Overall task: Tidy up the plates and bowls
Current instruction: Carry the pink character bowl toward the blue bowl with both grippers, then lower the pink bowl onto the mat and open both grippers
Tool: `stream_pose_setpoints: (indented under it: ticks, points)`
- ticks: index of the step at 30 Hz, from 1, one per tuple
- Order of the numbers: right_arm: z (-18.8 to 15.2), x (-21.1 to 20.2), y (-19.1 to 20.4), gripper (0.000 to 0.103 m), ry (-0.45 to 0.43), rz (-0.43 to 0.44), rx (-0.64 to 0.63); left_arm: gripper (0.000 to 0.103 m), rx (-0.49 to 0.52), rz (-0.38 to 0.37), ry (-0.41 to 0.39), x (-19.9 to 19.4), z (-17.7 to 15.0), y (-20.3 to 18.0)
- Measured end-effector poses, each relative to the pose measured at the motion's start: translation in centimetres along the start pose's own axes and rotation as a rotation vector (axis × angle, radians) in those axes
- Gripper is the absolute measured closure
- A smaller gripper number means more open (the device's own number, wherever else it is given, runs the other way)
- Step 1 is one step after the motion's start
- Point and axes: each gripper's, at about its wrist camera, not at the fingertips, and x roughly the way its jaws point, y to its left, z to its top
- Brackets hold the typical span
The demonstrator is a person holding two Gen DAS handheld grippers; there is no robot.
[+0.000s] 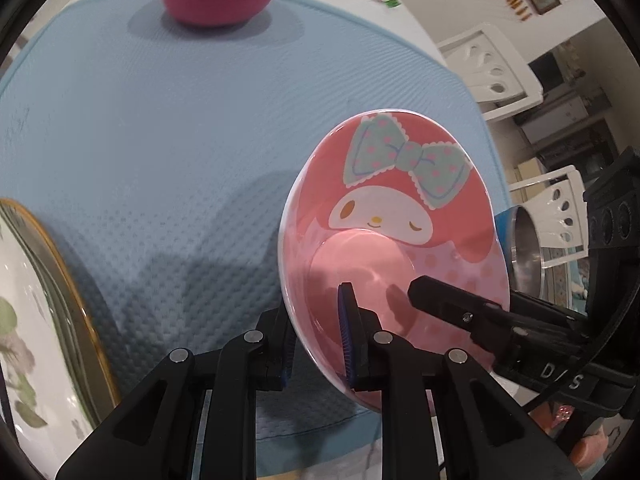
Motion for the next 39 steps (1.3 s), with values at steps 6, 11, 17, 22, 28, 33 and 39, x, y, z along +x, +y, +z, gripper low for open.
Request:
stream_pose_setpoints:
  ticks: [6,11,17,22,28,33,39]
  points:
    - [-0.3,0.5,-0.8,0.066,0.017,0.002,0.029,0.087,0.011,-0.002,-0.007,-0.8,-0.8,0.0]
    - [-1.1,-1.2,-1.3,0.066,0.005,0.015,0.019,0.086,0.007,0.012,-0.039,-2.8,-0.8,0.7]
    - [-2.3,-3.4,-2.0,0.066,-0.012,0.031,0.011,0.086,-0.005,0.033,-0.081,-4.6,-0.5,0.8]
    - [-3.4,-5.4,-2.7,0.066,-0.043,0.053,0.007,0.086,0.015,0.036,-0.122,-5.9,0.5,-0.5]
    - [-4.2,-7.6,-3.6,0.066,-0.077,0.072,0.005,0.086,0.068,-0.033,-0.153,-6.9,1.5,-3.8]
    - [-4.3,-9.5,-5.5,0.066,-0.133,0.070,0.067,0.086,0.194,-0.059,-0.187,-6.9,2.9,-8.9]
    - [-4.1,-13.6,-10.3,0.045,-0.271,0.042,0.217,0.070,0.279,-0.118,-0.147,-4.6,4.7,-14.6]
